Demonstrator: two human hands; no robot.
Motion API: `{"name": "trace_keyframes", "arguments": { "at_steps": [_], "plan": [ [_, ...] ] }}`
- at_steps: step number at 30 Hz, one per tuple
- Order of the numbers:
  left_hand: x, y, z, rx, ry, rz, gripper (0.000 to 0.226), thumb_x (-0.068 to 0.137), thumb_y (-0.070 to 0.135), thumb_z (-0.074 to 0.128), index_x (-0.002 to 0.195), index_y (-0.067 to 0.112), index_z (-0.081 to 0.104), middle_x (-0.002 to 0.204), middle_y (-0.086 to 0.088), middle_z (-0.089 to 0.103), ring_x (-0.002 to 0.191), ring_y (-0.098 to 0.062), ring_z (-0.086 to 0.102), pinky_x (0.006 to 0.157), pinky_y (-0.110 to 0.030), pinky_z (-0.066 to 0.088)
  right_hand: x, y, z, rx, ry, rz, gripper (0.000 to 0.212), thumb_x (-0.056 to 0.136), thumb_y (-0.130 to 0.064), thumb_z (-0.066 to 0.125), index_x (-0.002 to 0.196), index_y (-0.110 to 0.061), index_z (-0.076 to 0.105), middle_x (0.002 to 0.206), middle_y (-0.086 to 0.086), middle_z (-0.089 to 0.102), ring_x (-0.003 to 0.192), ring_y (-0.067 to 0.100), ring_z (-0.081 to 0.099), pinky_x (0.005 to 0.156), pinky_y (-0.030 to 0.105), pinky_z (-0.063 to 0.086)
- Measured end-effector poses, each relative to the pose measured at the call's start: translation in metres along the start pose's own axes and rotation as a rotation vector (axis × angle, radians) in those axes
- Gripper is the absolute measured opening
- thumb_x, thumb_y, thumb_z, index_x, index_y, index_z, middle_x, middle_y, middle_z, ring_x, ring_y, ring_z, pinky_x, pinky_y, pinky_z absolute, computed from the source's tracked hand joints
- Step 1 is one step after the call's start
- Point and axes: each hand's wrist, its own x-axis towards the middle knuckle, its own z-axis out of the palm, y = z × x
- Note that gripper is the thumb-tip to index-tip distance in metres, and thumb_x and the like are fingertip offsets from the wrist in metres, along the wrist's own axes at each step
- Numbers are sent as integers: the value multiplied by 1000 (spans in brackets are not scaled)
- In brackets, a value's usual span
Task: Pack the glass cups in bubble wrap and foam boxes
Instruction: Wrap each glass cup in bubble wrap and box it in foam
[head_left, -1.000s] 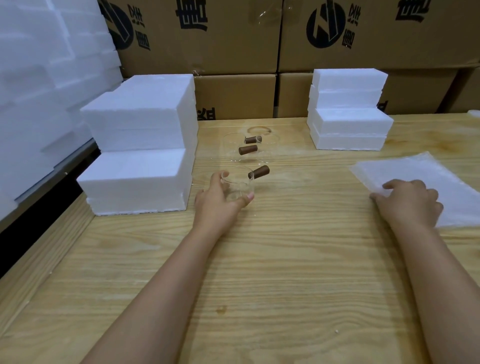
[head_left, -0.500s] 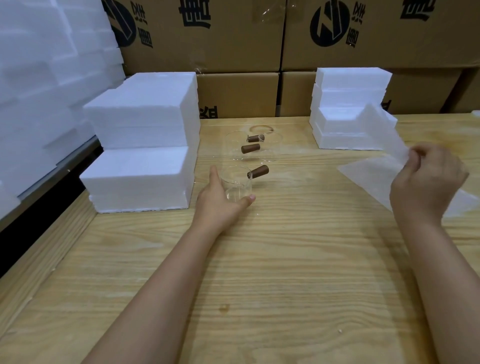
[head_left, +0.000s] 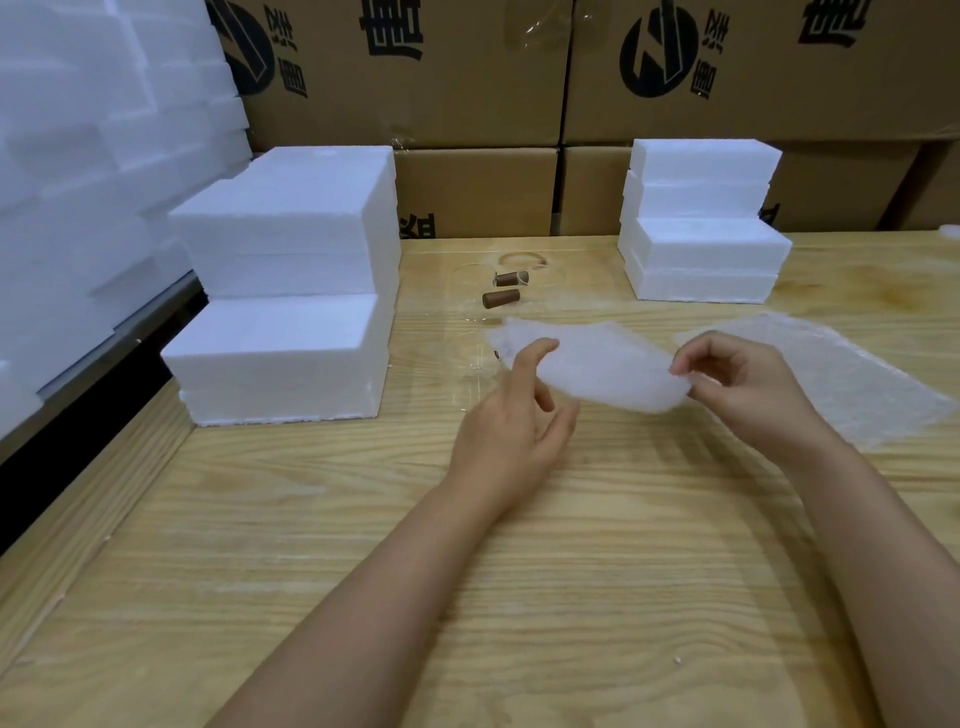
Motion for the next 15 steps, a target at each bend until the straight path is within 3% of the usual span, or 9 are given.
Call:
{"name": "trace_keyframes", "arguments": {
  "at_steps": [2, 5, 7, 9, 11, 13, 15],
  "plan": [
    [1, -2, 0, -38, -57, -65, 55, 94, 42, 53, 143, 35, 29, 90, 11, 60, 74, -8, 58, 72, -32, 50, 0, -3, 2, -28, -101, 30, 33, 77, 18, 57, 72, -14, 61, 74, -3, 60, 70, 6, 57, 68, 12, 45],
    [4, -6, -1, -225, -4, -165, 36, 93, 45, 43, 120, 26, 59, 89, 18, 63, 81, 5, 58, 74, -21, 45, 0, -5, 4, -72, -225, 73, 26, 74, 9, 71, 69, -13, 58, 67, -5, 56, 66, 13, 50, 63, 20, 44],
    [5, -9, -3, -322, 32, -217, 26, 100, 35, 45, 101, 24, 69, 90, 23, 65, 84, 11, 58, 75, -15, 44, -1, -7, 3, -67, -298, 114, 27, 68, -5, 82, 68, -10, 56, 64, -7, 53, 64, 13, 47, 63, 25, 42],
    [7, -10, -4, -372, 48, -252, 19, 97, 18, 55, 90, 29, 70, 88, 22, 67, 82, 7, 59, 76, -15, 46, -2, -10, 0, -33, -360, 158, 35, 59, -25, 85, 68, -8, 56, 66, -4, 53, 65, 14, 47, 65, 28, 40],
    [8, -9, -3, -433, 61, -280, 27, 91, 7, 63, 85, 32, 68, 83, 18, 67, 76, 1, 60, 74, -20, 49, -3, -15, 1, -10, -379, 169, 41, 53, -39, 81, 71, -10, 59, 70, -5, 57, 67, 13, 51, 68, 27, 42],
    [8, -8, -2, -497, 71, -288, 28, 88, 5, 66, 87, 34, 65, 77, 10, 65, 72, -8, 59, 71, -28, 51, -2, -19, 6, -27, -368, 144, 42, 53, -43, 79, 79, -13, 64, 79, -6, 62, 74, 12, 57, 73, 27, 46],
    [8, -6, -1, -526, 96, -298, 31, 89, 8, 64, 94, 37, 57, 69, 5, 58, 65, -10, 54, 65, -26, 47, 0, -21, 11, -36, -358, 119, 36, 61, -38, 79, 87, -17, 67, 87, -9, 65, 82, 13, 60, 77, 27, 48]
  ]
}}
